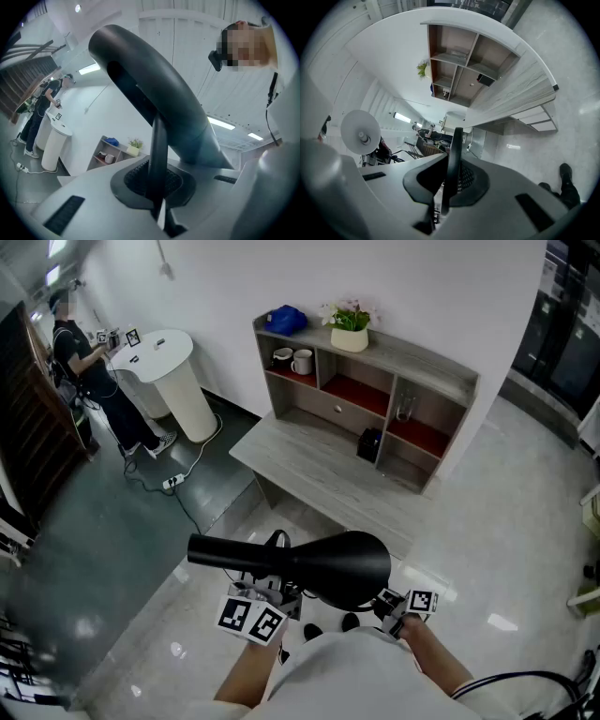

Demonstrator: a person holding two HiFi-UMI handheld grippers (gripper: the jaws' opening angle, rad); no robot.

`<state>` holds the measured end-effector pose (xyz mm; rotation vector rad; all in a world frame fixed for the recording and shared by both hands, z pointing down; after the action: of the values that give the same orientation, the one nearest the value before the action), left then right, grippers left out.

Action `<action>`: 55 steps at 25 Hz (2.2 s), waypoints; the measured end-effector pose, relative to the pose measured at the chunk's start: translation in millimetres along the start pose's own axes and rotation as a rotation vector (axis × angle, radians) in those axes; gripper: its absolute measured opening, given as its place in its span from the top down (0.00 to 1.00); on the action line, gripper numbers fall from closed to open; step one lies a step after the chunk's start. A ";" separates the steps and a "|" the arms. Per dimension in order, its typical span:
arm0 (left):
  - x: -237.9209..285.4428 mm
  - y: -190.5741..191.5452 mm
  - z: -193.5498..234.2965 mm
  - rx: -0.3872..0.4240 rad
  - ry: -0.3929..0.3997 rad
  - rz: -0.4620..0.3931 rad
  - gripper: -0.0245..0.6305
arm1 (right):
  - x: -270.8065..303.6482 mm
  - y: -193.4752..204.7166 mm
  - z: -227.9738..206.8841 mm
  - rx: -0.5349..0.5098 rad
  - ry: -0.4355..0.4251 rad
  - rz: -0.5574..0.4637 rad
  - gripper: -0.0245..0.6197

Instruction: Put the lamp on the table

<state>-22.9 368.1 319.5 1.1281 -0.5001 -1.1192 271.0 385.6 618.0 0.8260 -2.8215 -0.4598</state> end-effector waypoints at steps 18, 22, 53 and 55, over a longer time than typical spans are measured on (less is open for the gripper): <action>-8.5 -7.9 18.2 -0.006 -0.004 0.003 0.95 | 15.3 13.8 2.3 0.042 0.013 0.010 0.93; -10.9 -13.3 31.1 -0.012 -0.009 0.000 0.95 | 28.8 14.0 10.5 0.005 -0.023 0.010 0.93; 16.7 -40.9 135.5 -0.015 -0.031 0.001 0.95 | 143.0 -4.9 2.6 0.019 -0.043 0.041 0.93; 28.3 -37.5 139.8 -0.010 -0.031 0.006 0.95 | 149.5 -14.0 -4.6 0.016 -0.048 0.045 0.93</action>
<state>-139.6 279.4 336.1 1.1018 -0.5213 -1.1336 154.5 291.3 628.3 0.7629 -2.8848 -0.4564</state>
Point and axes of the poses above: the fingertips, and each gripper's own axes: x forward along the fingers, z to its left, y out of its underside, the point moved 7 cm from there along -x, backward along the fingers, and after that the axes turned 4 degrees about -x, right-handed, at the moved point
